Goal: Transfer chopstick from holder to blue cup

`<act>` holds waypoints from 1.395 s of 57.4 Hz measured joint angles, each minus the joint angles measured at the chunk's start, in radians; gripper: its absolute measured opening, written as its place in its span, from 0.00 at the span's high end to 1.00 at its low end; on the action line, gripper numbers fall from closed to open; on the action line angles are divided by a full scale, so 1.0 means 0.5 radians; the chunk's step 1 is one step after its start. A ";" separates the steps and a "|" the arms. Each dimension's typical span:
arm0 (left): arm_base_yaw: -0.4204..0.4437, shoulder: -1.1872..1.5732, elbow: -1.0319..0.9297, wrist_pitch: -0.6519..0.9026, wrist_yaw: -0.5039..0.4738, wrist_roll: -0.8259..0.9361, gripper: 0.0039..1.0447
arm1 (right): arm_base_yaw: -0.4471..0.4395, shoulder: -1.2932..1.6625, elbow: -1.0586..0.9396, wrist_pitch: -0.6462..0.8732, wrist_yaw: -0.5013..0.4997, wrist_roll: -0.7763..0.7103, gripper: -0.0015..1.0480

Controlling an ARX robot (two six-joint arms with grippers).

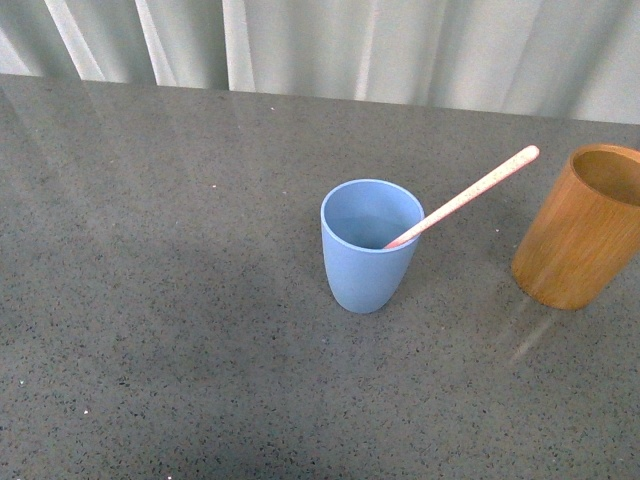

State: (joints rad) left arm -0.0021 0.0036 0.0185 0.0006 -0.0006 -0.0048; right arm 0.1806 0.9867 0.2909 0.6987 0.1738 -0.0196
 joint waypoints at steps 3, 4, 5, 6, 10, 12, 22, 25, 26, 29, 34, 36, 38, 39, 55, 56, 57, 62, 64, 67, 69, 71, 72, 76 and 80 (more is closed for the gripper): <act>0.000 0.000 0.000 0.000 0.001 0.000 0.97 | -0.024 -0.050 -0.060 0.000 -0.023 0.002 0.97; 0.000 0.000 0.000 0.000 0.002 0.000 0.97 | -0.034 -0.069 -0.084 0.000 -0.039 0.000 1.00; 0.000 0.000 0.000 0.000 0.002 0.000 0.97 | -0.047 -0.097 -0.117 -0.002 -0.055 0.005 0.99; 0.000 0.000 0.000 0.000 0.002 0.000 0.97 | -0.056 -0.117 -0.140 -0.004 -0.066 0.004 0.99; 0.000 0.000 0.000 0.000 0.001 0.000 0.97 | -0.089 -0.197 -0.203 -0.020 -0.098 0.005 0.99; 0.000 0.000 0.000 0.000 0.000 0.000 0.97 | -0.102 -0.232 -0.225 -0.028 -0.110 0.005 0.99; 0.000 0.000 0.000 0.000 0.002 0.000 0.97 | -0.170 -0.423 -0.339 -0.108 -0.167 0.005 0.99; 0.000 0.000 0.000 0.000 0.001 0.000 0.97 | -0.253 -0.507 -0.378 -0.157 -0.295 0.008 0.99; 0.000 0.000 0.000 0.000 0.001 0.000 0.97 | -0.285 -0.530 -0.388 -0.170 -0.326 0.008 0.99; 0.000 0.000 0.000 0.000 0.001 0.000 0.97 | -0.329 -0.583 -0.409 -0.200 -0.340 0.011 0.99; 0.000 0.000 0.000 0.000 0.000 0.000 0.97 | -0.355 -0.667 -0.433 -0.253 -0.339 0.014 0.99; 0.000 0.000 0.000 0.000 0.001 0.000 0.97 | -0.355 -0.699 -0.443 -0.275 -0.344 0.014 0.99; 0.000 0.000 0.000 0.000 0.002 0.000 0.97 | -0.356 -0.731 -0.452 -0.297 -0.346 0.014 0.99; 0.000 0.000 0.000 0.000 0.002 0.000 0.97 | -0.356 -0.752 -0.459 -0.312 -0.346 0.014 0.99; 0.000 0.000 0.000 0.000 0.002 0.000 0.97 | -0.356 -0.956 -0.534 -0.393 -0.351 0.015 0.99; 0.000 -0.001 0.000 0.000 0.001 0.000 0.97 | -0.356 -0.977 -0.535 -0.416 -0.351 0.014 0.99; 0.000 -0.001 0.000 0.000 0.002 0.000 0.97 | -0.356 -0.988 -0.535 -0.425 -0.351 0.015 0.99; 0.000 0.000 0.000 0.000 0.001 0.000 0.97 | -0.356 -1.089 -0.535 -0.518 -0.350 0.016 0.99; 0.000 -0.001 0.000 0.000 0.001 0.000 0.97 | -0.356 -1.122 -0.535 -0.546 -0.350 0.016 0.99; 0.000 -0.001 0.000 0.000 0.001 0.000 0.97 | -0.356 -1.171 -0.535 -0.591 -0.350 0.017 0.99; 0.000 -0.001 0.000 0.000 0.001 0.000 0.97 | -0.356 -1.200 -0.535 -0.618 -0.350 0.017 0.99; 0.000 -0.001 0.000 0.000 0.001 0.000 0.97 | -0.356 -1.235 -0.536 -0.655 -0.350 0.018 0.99; 0.000 -0.001 0.000 0.000 0.001 0.000 0.97 | -0.356 -1.243 -0.536 -0.663 -0.350 0.018 0.99; 0.000 -0.001 0.000 0.000 0.001 0.000 0.97 | -0.356 -1.301 -0.536 -0.723 -0.350 0.018 0.99; 0.000 -0.001 0.000 0.000 0.001 0.000 0.97 | -0.356 -1.357 -0.536 -0.775 -0.350 0.018 0.99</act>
State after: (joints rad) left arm -0.0021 0.0032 0.0185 0.0006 -0.0002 -0.0048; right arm 0.0025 0.3080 0.0231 0.3111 -0.0013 -0.0105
